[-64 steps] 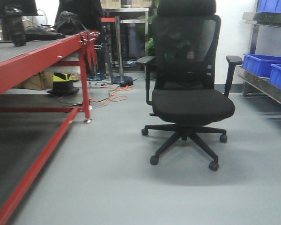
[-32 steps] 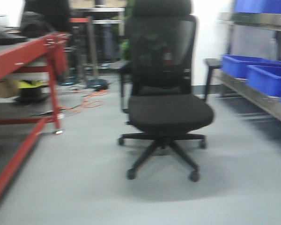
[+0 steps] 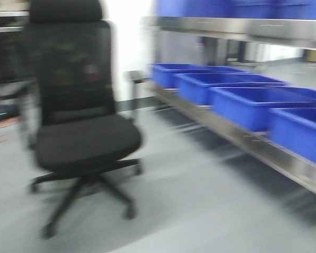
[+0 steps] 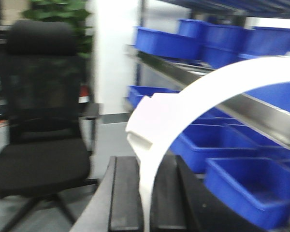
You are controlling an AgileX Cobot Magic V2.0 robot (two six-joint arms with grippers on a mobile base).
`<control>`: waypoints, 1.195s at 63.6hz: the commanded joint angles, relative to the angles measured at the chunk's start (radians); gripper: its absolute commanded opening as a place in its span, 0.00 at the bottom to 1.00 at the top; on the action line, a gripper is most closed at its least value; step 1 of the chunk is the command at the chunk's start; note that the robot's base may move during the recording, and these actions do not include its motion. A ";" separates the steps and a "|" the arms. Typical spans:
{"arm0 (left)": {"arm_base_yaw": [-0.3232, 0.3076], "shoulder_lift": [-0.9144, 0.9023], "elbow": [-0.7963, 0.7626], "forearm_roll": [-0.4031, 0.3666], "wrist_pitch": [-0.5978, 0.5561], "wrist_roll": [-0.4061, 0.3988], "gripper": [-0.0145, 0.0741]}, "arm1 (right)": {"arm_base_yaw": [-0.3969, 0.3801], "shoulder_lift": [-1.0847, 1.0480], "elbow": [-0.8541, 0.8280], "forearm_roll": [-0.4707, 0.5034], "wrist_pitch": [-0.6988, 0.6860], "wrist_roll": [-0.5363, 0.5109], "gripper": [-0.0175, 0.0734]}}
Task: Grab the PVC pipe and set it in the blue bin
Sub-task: 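Drive the base toward the shelf of blue bins holding the clamp, then move both grippers with the clamp above an open blue bin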
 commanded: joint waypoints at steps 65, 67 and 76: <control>-0.006 -0.006 0.001 0.000 -0.030 -0.005 0.04 | 0.003 -0.004 0.000 -0.003 -0.031 -0.004 0.02; -0.006 -0.006 0.001 0.000 -0.030 -0.005 0.04 | 0.003 -0.004 0.000 -0.003 -0.031 -0.004 0.02; -0.006 -0.006 0.001 0.000 -0.030 -0.005 0.04 | 0.003 -0.004 0.000 -0.003 -0.031 -0.004 0.02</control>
